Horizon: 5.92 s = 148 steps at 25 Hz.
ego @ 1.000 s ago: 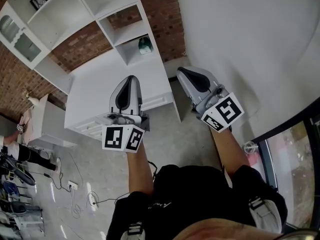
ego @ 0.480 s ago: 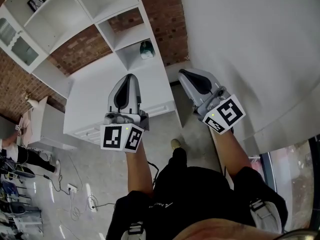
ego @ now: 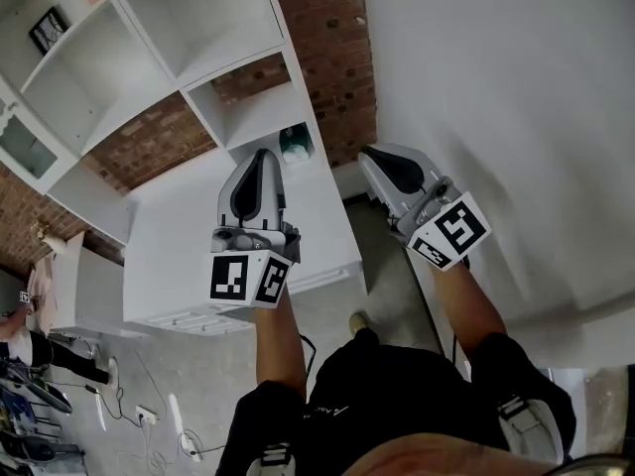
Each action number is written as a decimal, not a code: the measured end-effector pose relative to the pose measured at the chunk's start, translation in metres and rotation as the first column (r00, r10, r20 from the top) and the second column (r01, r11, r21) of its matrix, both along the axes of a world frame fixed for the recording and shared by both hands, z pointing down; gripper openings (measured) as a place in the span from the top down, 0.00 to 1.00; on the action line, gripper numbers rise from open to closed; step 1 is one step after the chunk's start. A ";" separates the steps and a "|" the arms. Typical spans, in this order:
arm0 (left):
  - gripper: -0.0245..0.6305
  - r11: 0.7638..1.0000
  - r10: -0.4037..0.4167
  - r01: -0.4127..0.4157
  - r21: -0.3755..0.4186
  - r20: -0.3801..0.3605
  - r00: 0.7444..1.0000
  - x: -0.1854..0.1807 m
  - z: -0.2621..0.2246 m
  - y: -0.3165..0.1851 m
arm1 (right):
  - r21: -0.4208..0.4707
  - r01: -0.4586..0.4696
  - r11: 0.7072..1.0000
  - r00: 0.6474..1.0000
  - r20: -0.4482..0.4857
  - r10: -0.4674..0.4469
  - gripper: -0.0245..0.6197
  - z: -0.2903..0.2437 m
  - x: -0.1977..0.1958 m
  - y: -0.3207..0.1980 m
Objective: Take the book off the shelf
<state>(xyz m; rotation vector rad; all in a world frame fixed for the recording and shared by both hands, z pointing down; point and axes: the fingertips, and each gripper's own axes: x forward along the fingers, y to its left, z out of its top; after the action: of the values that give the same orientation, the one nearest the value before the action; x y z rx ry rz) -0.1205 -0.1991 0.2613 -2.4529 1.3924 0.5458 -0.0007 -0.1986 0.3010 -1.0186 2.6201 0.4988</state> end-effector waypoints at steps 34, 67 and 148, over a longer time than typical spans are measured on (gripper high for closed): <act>0.95 0.971 -0.173 0.174 0.161 -0.019 0.985 -0.059 -0.216 -0.265 | 0.112 0.067 0.991 0.998 0.009 -0.068 0.96 -0.061 -0.028 -0.249; 0.49 0.940 -0.324 0.338 -0.052 0.183 0.928 -0.027 -0.348 -0.382 | 0.115 0.081 0.990 0.994 0.065 -0.089 0.96 -0.060 0.025 -0.276; 0.67 0.927 0.042 0.026 0.374 -0.172 0.984 -0.063 -0.091 -0.095 | 0.248 0.045 0.968 0.993 0.091 -0.070 0.96 -0.069 -0.006 -0.178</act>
<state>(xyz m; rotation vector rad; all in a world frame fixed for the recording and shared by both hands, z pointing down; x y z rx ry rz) -0.1831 -0.2940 0.1703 -2.1428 1.2042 0.9578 -0.0070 -0.3770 0.2318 -0.8625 2.4186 0.7185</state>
